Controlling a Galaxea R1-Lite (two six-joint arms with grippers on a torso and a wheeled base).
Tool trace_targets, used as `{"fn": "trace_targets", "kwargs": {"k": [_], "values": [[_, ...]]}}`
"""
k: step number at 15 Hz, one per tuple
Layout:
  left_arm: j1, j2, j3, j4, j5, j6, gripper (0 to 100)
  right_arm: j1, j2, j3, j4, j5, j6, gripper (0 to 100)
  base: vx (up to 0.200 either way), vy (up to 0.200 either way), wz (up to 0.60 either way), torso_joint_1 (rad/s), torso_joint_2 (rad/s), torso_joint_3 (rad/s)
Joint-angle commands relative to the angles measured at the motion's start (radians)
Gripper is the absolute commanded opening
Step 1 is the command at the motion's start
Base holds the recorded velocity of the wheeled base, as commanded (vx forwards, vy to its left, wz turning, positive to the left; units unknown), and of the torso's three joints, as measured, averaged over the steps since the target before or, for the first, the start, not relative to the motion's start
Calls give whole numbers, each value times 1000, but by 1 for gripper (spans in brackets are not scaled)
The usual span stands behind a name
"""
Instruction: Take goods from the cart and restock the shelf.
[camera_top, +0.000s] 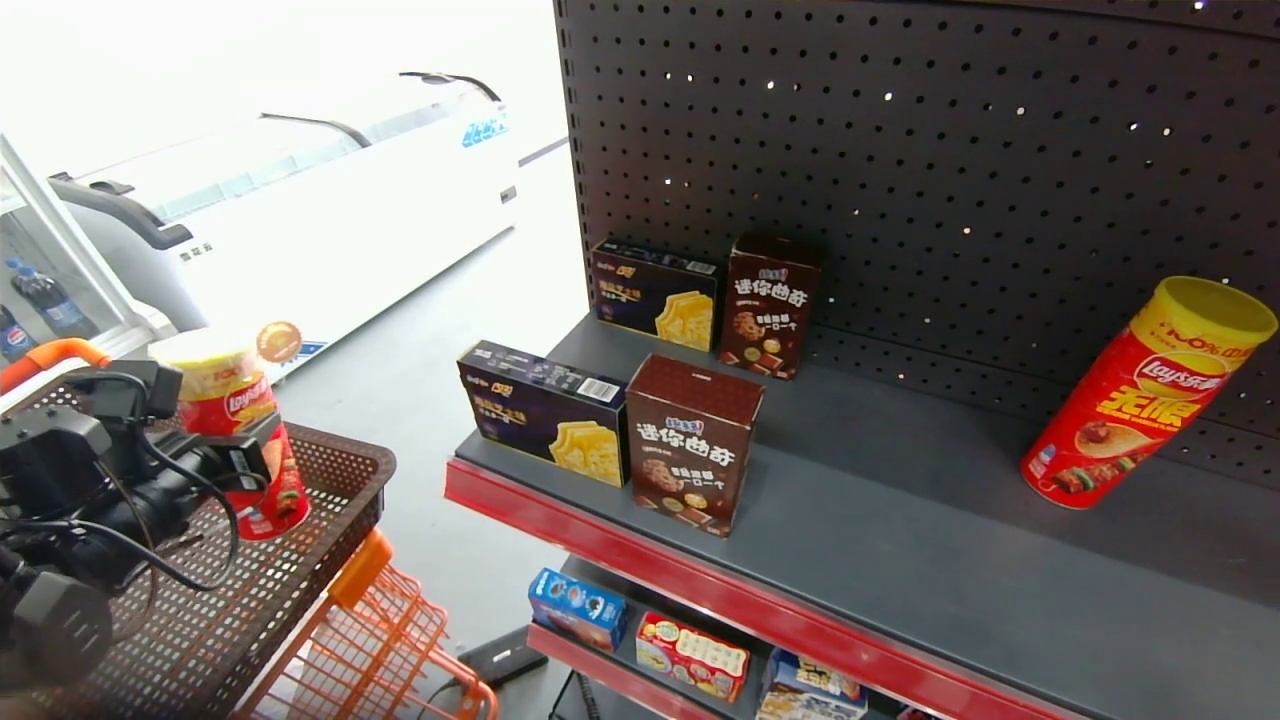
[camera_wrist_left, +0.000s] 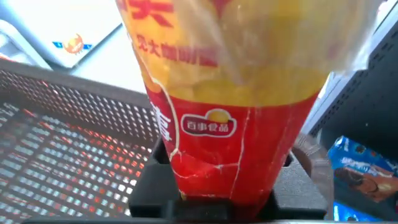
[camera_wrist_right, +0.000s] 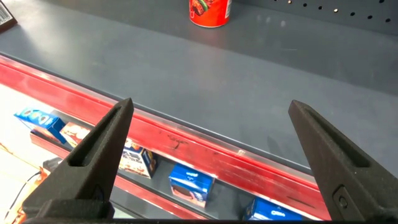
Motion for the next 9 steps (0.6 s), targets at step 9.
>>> {"fn": "trace_targets", "kwargs": {"k": [9], "values": [[-254, -515, -96, 419, 115, 1, 0, 0, 1, 0, 0, 0, 0, 100, 0, 0, 0, 0, 0, 0]]}}
